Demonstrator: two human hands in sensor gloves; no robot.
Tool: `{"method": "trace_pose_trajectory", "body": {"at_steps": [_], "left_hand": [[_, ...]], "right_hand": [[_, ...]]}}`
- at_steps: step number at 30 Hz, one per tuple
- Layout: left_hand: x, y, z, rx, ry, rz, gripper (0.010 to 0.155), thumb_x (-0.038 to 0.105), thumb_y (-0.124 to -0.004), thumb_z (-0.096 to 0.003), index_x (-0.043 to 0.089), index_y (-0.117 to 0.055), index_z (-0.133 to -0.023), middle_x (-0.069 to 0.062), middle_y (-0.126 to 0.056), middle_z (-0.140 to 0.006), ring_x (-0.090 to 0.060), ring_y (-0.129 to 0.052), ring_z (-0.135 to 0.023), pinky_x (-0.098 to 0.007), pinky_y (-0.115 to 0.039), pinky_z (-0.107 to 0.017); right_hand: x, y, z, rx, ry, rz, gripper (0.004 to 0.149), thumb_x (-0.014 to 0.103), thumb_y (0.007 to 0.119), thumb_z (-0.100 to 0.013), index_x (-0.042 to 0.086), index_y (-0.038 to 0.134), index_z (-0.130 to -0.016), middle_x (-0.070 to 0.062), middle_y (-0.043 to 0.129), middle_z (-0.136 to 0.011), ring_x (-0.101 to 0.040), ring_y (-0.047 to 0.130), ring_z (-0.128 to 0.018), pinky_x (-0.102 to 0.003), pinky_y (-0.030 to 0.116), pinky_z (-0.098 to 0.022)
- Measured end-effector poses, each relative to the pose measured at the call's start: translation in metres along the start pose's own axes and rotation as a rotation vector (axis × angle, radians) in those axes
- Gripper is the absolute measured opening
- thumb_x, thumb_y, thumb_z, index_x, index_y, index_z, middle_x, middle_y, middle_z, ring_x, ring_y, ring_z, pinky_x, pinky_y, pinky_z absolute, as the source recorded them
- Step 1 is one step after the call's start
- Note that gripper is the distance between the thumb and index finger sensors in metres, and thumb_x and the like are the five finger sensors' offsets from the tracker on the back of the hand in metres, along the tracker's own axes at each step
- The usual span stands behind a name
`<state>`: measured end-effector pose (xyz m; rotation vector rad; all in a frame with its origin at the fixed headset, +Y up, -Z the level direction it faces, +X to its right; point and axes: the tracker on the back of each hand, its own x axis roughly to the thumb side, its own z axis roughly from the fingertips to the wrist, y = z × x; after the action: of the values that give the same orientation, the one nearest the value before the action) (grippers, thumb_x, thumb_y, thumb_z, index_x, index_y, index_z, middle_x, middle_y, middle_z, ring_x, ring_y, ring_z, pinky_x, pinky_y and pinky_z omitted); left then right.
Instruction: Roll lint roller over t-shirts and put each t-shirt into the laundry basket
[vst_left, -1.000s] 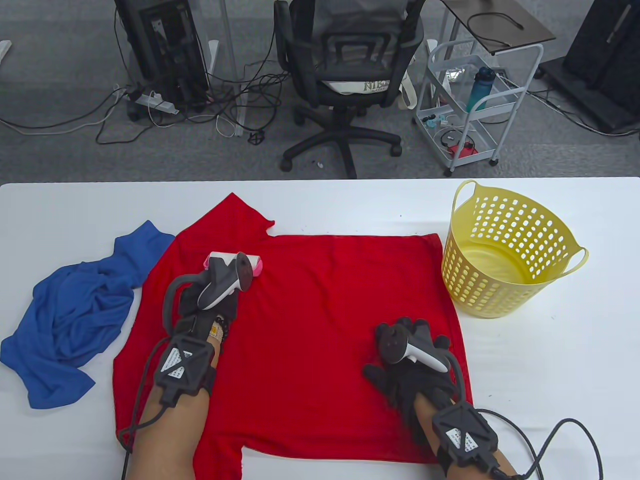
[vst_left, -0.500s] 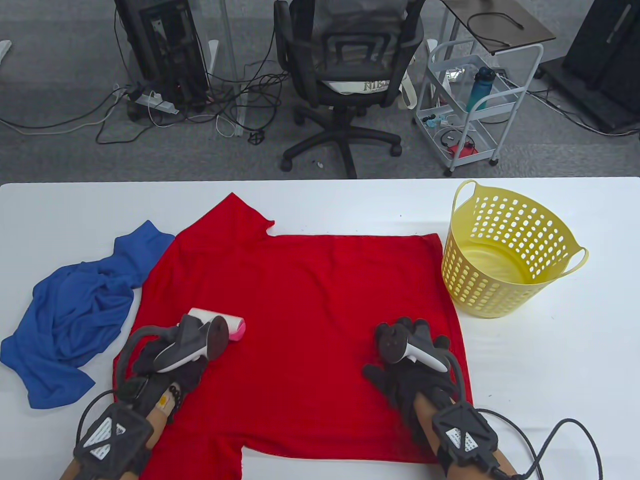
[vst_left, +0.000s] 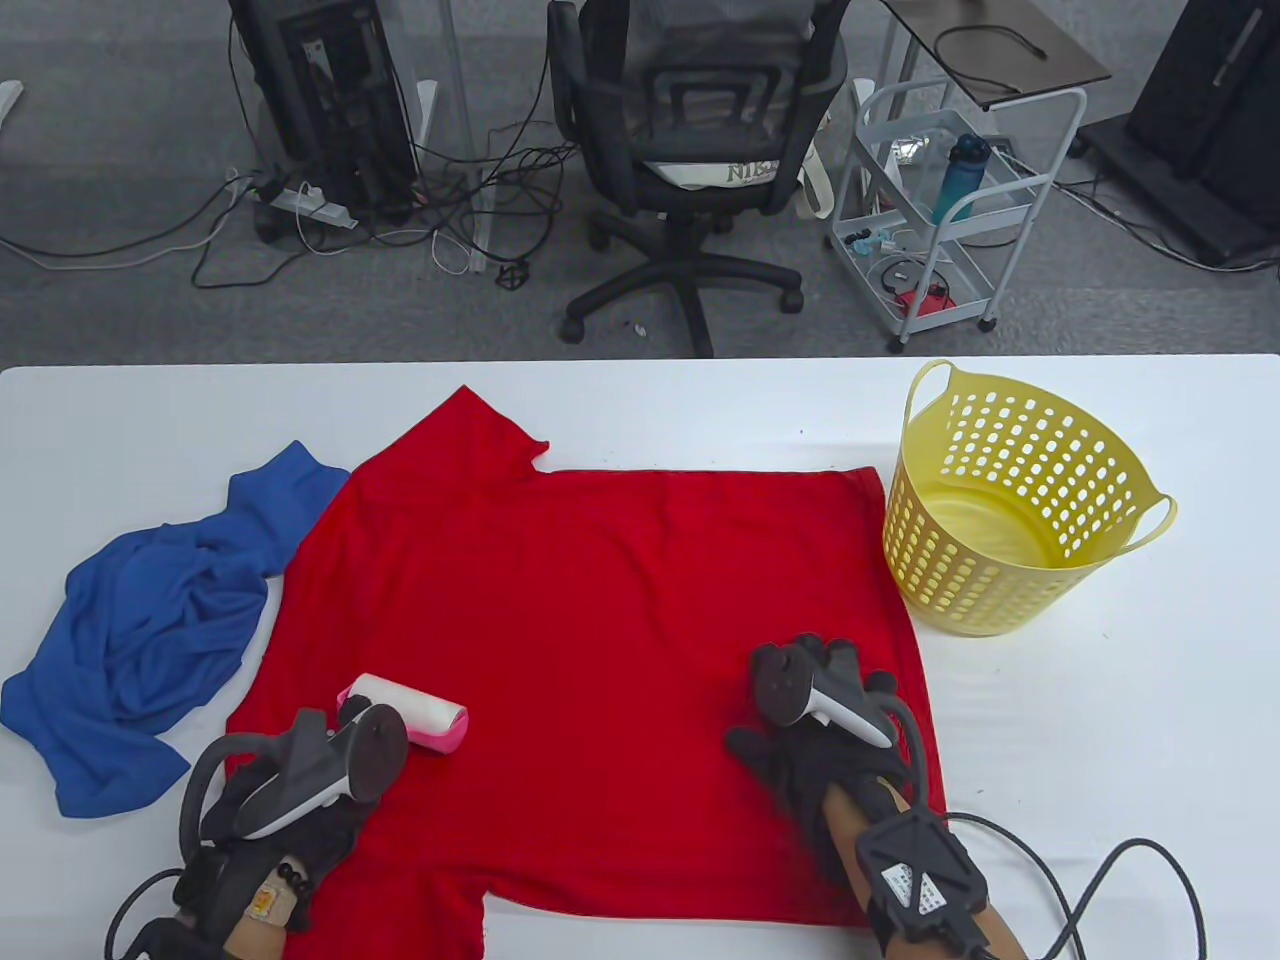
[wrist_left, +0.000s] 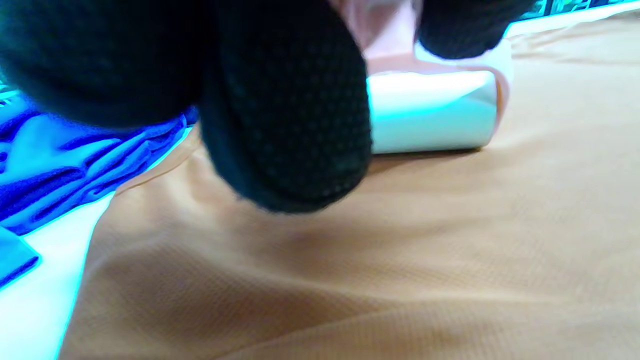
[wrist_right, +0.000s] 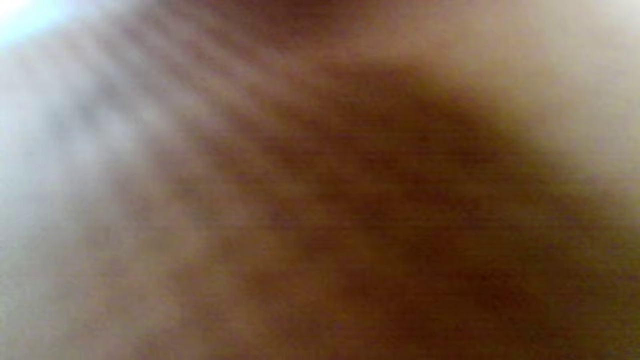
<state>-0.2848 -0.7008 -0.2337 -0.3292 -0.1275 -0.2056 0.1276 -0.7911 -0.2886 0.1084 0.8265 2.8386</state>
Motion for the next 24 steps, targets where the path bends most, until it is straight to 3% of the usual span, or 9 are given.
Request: {"method": "trace_pose_trajectory", "body": {"at_steps": [4,9,12,14,21,24], "left_hand": [[-0.016,0.002,-0.001,0.074,-0.001,0.042,0.069,0.049,-0.065,-0.0485,0.014,-0.056,-0.107,-0.004,-0.102,-0.057,-0.007,-0.109,-0.026,-0.036,-0.094,-0.017],[-0.041,0.008,0.005,0.203,0.066,0.137,0.069,0.049,-0.064,-0.0488,0.013,-0.055,-0.108,-0.004,-0.102,-0.057,-0.007,-0.109,-0.026,-0.036,-0.094,-0.018],[-0.054,0.007,0.009,0.242,0.071,0.198,0.069,0.049,-0.063,-0.0491,0.013,-0.055,-0.108,-0.004,-0.102,-0.057,-0.007,-0.109,-0.026,-0.036,-0.094,-0.018],[-0.058,0.006,0.009,0.270,0.069,0.230,0.069,0.049,-0.063,-0.0493,0.012,-0.055,-0.108,-0.004,-0.102,-0.057,-0.007,-0.109,-0.026,-0.035,-0.095,-0.018],[-0.065,0.006,0.010,0.250,0.148,0.230,0.069,0.049,-0.063,-0.0494,0.012,-0.056,-0.107,-0.005,-0.102,-0.057,-0.007,-0.109,-0.026,-0.035,-0.095,-0.017],[-0.075,0.006,0.015,0.168,0.202,0.235,0.069,0.049,-0.064,-0.0495,0.011,-0.058,-0.107,-0.005,-0.102,-0.056,-0.006,-0.109,-0.025,-0.035,-0.095,-0.017]], "right_hand": [[0.018,-0.009,0.012,-0.112,-0.078,-0.057,0.090,0.066,0.051,-0.039,0.026,-0.006,-0.097,-0.020,-0.014,-0.099,-0.053,-0.001,-0.095,-0.077,0.010,-0.061],[0.057,0.004,0.012,-0.032,-0.164,0.057,0.092,0.065,0.056,-0.039,0.027,-0.004,-0.097,-0.019,-0.013,-0.100,-0.052,-0.002,-0.096,-0.078,0.009,-0.061],[0.066,0.013,0.010,-0.008,-0.170,0.175,0.089,0.065,0.054,-0.039,0.027,-0.002,-0.097,-0.019,-0.010,-0.101,-0.052,0.001,-0.096,-0.078,0.010,-0.061],[0.066,0.012,0.013,-0.038,-0.179,0.155,0.088,0.064,0.054,-0.040,0.027,-0.001,-0.098,-0.019,-0.007,-0.101,-0.052,0.003,-0.097,-0.077,0.011,-0.061],[0.055,0.008,0.019,-0.108,-0.165,0.067,0.086,0.063,0.055,-0.039,0.025,0.006,-0.100,-0.021,0.002,-0.104,-0.053,0.012,-0.098,-0.077,0.016,-0.062],[0.049,0.015,0.015,-0.035,-0.123,0.092,0.086,0.063,0.054,-0.039,0.026,0.005,-0.100,-0.019,-0.002,-0.103,-0.050,0.006,-0.098,-0.077,0.014,-0.062]]}}
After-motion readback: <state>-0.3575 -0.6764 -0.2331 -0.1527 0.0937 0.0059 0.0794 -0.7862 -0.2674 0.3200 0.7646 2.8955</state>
